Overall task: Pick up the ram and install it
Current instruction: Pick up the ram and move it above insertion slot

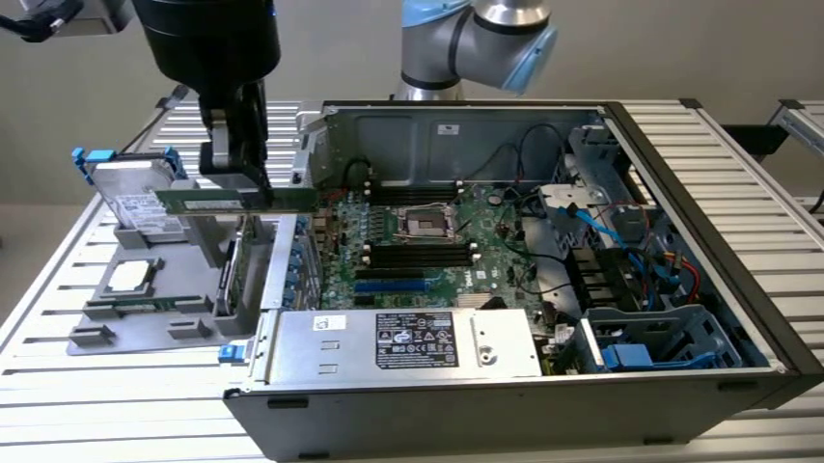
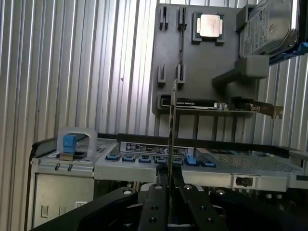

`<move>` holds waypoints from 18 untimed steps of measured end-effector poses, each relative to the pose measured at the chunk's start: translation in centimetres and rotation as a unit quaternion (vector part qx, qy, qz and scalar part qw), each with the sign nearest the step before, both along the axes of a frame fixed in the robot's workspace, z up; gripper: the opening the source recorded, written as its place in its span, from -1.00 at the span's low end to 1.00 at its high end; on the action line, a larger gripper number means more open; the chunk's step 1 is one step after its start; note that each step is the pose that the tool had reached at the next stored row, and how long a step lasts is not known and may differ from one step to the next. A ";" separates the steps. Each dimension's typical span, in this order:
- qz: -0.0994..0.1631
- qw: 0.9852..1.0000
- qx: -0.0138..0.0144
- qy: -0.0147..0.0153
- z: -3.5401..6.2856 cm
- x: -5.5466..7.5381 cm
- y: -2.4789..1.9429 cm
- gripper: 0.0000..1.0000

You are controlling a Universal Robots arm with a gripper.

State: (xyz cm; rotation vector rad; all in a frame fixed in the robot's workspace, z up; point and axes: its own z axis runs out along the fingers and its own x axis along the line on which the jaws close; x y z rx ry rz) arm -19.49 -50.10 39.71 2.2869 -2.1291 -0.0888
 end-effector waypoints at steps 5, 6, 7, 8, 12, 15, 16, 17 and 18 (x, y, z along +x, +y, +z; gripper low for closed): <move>0.000 1.000 0.000 0.000 0.00 2.3 0.00 -0.73; 0.000 1.000 0.000 0.000 0.00 2.7 0.00 -0.73; 0.001 1.000 0.000 0.000 0.00 3.2 0.00 -0.73; 0.001 1.000 0.000 0.000 0.00 3.7 0.00 -0.73; 0.001 1.000 0.000 0.000 0.00 5.5 0.00 -0.73; 0.001 1.000 0.000 0.000 -0.09 8.3 0.14 -0.73; 0.001 1.000 0.000 0.000 -0.14 8.7 0.20 -0.73; 0.001 1.000 -0.001 0.000 -0.19 9.2 0.27 -0.73; 0.001 1.000 -0.001 0.000 -0.25 9.7 0.33 -0.73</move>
